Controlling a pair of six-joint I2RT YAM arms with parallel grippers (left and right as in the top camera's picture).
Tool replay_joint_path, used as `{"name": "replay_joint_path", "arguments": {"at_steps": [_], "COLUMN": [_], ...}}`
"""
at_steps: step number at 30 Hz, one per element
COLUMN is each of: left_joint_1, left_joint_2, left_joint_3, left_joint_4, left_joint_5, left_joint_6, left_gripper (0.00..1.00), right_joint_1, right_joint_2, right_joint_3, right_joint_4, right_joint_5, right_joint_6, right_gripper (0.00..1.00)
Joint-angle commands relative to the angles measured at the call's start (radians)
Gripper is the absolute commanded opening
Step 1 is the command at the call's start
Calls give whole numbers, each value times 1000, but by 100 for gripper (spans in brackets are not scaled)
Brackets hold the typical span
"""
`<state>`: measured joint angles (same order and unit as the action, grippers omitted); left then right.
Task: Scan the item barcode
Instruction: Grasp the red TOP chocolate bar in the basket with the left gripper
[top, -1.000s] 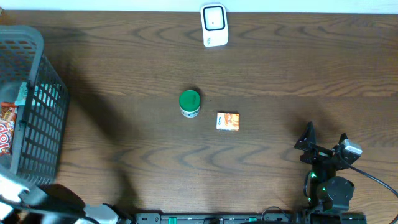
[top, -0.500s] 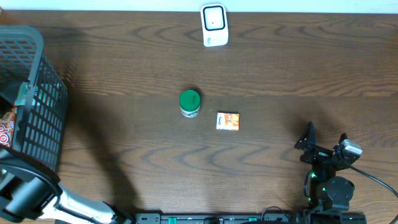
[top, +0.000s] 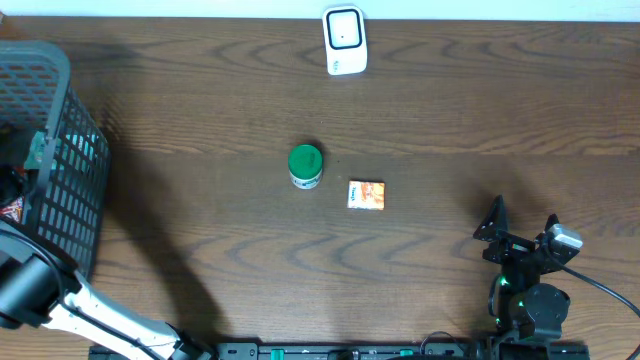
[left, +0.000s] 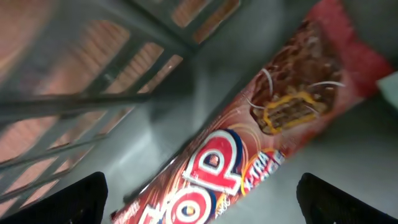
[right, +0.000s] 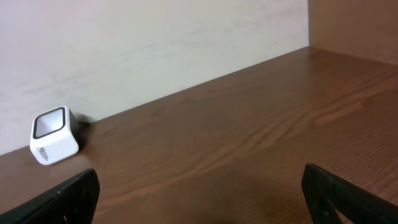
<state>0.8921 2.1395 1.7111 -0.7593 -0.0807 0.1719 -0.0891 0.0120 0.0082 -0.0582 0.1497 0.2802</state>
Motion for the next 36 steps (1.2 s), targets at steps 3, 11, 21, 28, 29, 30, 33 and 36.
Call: {"name": "replay_joint_path", "arguments": {"at_steps": [3, 11, 21, 28, 29, 30, 33, 36], "left_joint_1": [2, 2, 1, 0, -3, -8, -48, -164], "left_joint_2": [71, 122, -41, -414, -482, -539, -710, -845], "left_joint_3": [-4, -6, 87, 126, 126, 126, 126, 126], "left_joint_4": [-6, -39, -204, -196, -174, -153, -97, -79], "left_joint_5": [-12, 97, 97, 300, 397, 477, 689, 826], "left_joint_6": [15, -106, -260, -466, -466, -467, -523, -525], "left_gripper": [96, 40, 8, 7, 7, 7, 8, 8], "right_joint_1": [10, 10, 10, 10, 10, 10, 10, 10], "right_joint_2": [-5, -5, -5, -5, -5, -5, -5, -5], "right_joint_3": [-3, -3, -3, -3, -3, -3, -3, -3], "right_joint_4": [-2, -2, -2, -2, -2, -2, -2, -2], "right_joint_5": [-2, -2, -2, -1, -1, -2, -2, -1], "right_joint_6": [-5, -5, -5, -5, -5, -5, -5, -5], "right_gripper": [99, 99, 99, 99, 99, 99, 99, 99]}}
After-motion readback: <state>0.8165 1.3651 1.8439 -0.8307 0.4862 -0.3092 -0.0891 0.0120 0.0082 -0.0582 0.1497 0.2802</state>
